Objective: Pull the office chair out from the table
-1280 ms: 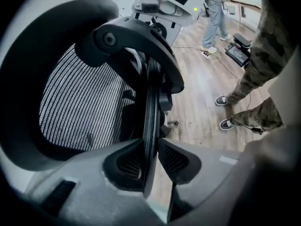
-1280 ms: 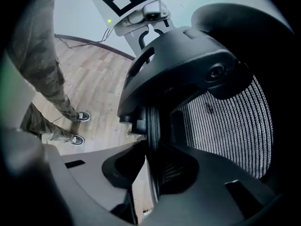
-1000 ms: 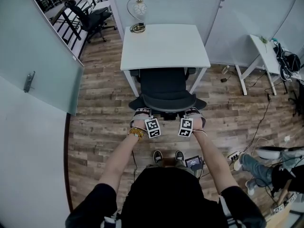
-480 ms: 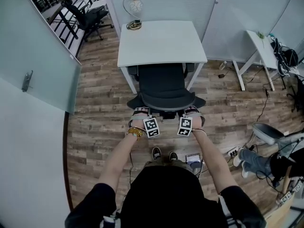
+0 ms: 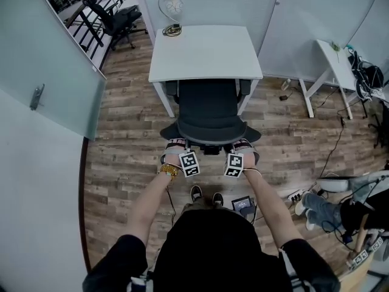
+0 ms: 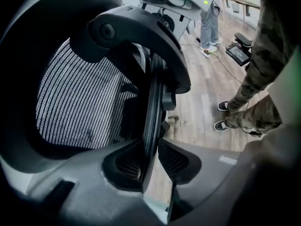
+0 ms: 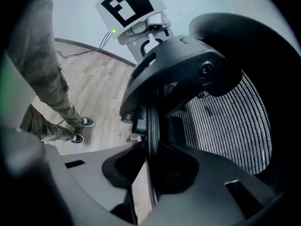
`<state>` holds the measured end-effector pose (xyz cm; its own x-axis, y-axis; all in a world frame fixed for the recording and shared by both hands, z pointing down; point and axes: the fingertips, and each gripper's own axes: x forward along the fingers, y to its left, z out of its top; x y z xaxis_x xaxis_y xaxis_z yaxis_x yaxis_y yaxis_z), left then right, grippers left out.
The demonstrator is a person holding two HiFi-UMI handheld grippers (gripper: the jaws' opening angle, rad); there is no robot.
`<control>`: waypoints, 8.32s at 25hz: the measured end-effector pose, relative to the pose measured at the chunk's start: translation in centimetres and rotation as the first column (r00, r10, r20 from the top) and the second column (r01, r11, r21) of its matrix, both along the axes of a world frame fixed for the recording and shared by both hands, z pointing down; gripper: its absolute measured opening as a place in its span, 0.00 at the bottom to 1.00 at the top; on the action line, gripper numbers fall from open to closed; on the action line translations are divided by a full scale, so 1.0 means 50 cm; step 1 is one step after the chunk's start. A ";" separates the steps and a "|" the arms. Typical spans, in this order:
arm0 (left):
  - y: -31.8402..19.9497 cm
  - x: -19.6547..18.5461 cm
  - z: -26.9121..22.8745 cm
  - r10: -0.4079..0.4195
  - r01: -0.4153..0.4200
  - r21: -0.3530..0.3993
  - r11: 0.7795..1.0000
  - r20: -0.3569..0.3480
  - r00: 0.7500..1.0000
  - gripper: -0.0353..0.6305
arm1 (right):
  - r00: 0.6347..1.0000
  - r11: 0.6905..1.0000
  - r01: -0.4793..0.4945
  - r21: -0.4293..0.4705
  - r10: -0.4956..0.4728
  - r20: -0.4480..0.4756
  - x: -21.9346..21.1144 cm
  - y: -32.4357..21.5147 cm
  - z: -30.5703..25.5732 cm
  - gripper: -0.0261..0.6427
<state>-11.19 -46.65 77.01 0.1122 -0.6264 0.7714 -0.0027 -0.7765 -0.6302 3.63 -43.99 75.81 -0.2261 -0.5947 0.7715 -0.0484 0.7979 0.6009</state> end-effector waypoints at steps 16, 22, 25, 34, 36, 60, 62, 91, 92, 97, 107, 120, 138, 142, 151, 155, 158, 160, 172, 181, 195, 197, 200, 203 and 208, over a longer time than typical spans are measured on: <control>0.086 0.061 0.005 -0.034 0.034 0.006 0.999 -0.003 0.999 0.21 | 1.000 1.000 0.024 -0.008 -0.024 0.019 0.061 0.067 0.004 0.15; 0.121 0.062 0.008 -0.033 0.033 -0.001 0.999 -0.010 0.999 0.21 | 1.000 1.000 0.024 -0.011 -0.024 0.014 0.061 0.099 0.007 0.15; 0.125 0.064 0.005 -0.037 0.037 0.004 0.999 -0.014 0.999 0.21 | 1.000 1.000 0.010 -0.013 -0.010 0.014 0.063 0.101 0.006 0.16; 0.161 0.042 0.005 -0.028 0.028 -0.002 1.000 -0.020 0.999 0.21 | 0.999 1.000 -0.027 -0.011 0.027 0.017 0.039 0.142 0.006 0.16; 0.172 0.035 0.006 -0.022 0.022 -0.002 1.000 -0.026 0.999 0.21 | 0.999 0.999 -0.045 -0.013 0.045 0.029 0.032 0.154 0.009 0.17; 0.289 0.005 0.009 0.001 0.000 0.009 1.000 -0.030 1.000 0.21 | 0.994 0.992 -0.108 -0.059 0.110 0.021 -0.004 0.273 0.020 0.17; 0.293 0.009 0.008 -0.011 0.011 0.009 1.000 -0.033 0.999 0.21 | 0.994 0.993 -0.106 -0.054 0.107 0.029 0.000 0.276 0.018 0.17; 0.391 0.048 0.011 -0.075 0.075 -0.013 0.997 0.011 0.997 0.21 | 0.998 0.997 -0.049 -0.068 0.051 0.039 0.040 0.367 0.019 0.16; 0.394 0.049 0.011 -0.077 0.077 -0.012 0.997 0.010 0.997 0.21 | 0.998 0.997 -0.048 -0.067 0.051 0.039 0.041 0.369 0.019 0.16; 0.413 0.057 0.011 -0.078 0.078 -0.016 0.997 0.008 0.997 0.21 | 0.998 0.997 -0.043 -0.066 0.046 0.040 0.048 0.386 0.019 0.16; 0.461 0.069 0.012 -0.078 0.079 -0.012 0.997 0.021 0.997 0.21 | 0.998 0.997 -0.037 -0.066 0.040 0.043 0.062 0.431 0.019 0.17; 0.517 0.089 0.016 -0.096 0.096 -0.012 0.995 0.035 0.995 0.21 | 0.999 0.998 -0.017 -0.061 0.020 0.047 0.082 0.482 0.021 0.17; 0.592 0.102 0.013 -0.130 0.131 -0.004 0.991 0.045 0.990 0.22 | 0.999 0.998 0.029 -0.047 -0.028 0.033 0.094 0.556 0.019 0.16; 0.603 0.102 0.016 -0.134 0.136 -0.033 0.990 0.062 0.989 0.21 | 0.999 0.998 0.023 -0.051 -0.022 0.028 0.094 0.567 0.019 0.16; 0.646 0.091 0.016 -0.126 0.131 -0.048 0.990 0.100 0.987 0.21 | 1.000 0.999 0.004 -0.046 -0.003 0.022 0.085 0.611 0.017 0.16; 0.667 0.086 0.017 -0.114 0.118 -0.037 0.992 0.088 0.990 0.21 | 1.000 0.999 -0.007 -0.049 0.007 0.016 0.080 0.635 0.019 0.16; 0.675 0.083 0.015 -0.107 0.110 -0.033 0.993 0.086 0.991 0.21 | 1.000 0.999 -0.012 -0.047 0.013 0.013 0.075 0.644 0.019 0.16; 0.685 0.079 0.017 -0.105 0.108 -0.030 0.994 0.087 0.991 0.21 | 1.000 0.999 -0.016 -0.046 0.017 0.015 0.071 0.655 0.020 0.16; 0.730 0.070 0.011 -0.080 0.081 -0.019 0.996 0.076 0.994 0.21 | 0.999 0.997 -0.051 -0.054 0.051 0.009 0.061 0.702 0.017 0.16; 0.762 0.066 0.014 -0.056 0.058 -0.022 0.998 0.079 0.995 0.21 | 0.995 0.993 -0.101 -0.062 0.101 -0.010 0.055 0.735 0.019 0.16; 0.820 0.079 0.011 -0.029 0.032 -0.028 0.999 0.088 0.996 0.21 | 0.994 0.992 -0.111 -0.059 0.110 -0.011 0.066 0.793 0.018 0.16; 0.829 0.080 0.012 -0.032 0.034 -0.026 0.999 0.087 0.996 0.21 | 0.994 0.992 -0.107 -0.060 0.107 -0.009 0.067 0.803 0.018 0.16; 0.843 0.080 0.012 -0.036 0.039 -0.028 0.999 0.089 0.995 0.21 | 0.995 0.993 -0.104 -0.053 0.104 -0.002 0.069 0.818 0.020 0.16; 0.855 0.079 0.009 -0.041 0.043 -0.023 0.999 0.093 0.995 0.21 | 0.995 0.994 -0.096 -0.052 0.096 0.003 0.069 0.831 0.018 0.16; 0.879 0.086 0.007 -0.060 0.063 -0.026 0.998 0.089 0.994 0.21 | 0.997 0.996 -0.081 -0.050 0.082 0.017 0.075 0.854 0.015 0.17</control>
<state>-6.88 -2.72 77.38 0.0053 -0.6077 0.7941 0.0035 -0.7941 -0.6077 7.37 -1.27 76.56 -0.1933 -0.5735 0.7961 -0.1251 0.8192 0.5597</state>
